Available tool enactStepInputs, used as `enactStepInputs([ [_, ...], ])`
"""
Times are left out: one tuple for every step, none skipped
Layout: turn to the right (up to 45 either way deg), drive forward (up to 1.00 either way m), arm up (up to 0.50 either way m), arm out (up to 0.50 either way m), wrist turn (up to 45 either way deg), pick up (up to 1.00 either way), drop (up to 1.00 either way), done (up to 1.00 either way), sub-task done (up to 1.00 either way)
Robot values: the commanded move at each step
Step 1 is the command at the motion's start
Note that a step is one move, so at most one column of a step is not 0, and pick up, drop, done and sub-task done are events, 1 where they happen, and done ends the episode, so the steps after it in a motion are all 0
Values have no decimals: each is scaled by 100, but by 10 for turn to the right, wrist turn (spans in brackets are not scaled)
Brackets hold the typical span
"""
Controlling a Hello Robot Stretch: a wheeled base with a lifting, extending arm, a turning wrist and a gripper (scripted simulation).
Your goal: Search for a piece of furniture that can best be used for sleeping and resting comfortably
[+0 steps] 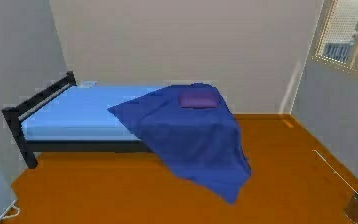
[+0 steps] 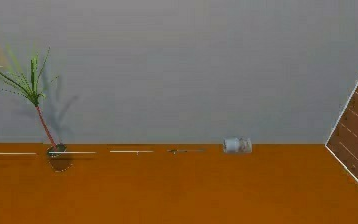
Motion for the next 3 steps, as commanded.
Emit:
enactStepInputs([
  [0, 65, 0, 0, 0, 0, 0, 0, 0],
  [-180, 0, 0, 0, 0, 0, 0, 0, 0],
  [0, 0, 0, 0, 0, 0, 0, 100, 0],
])
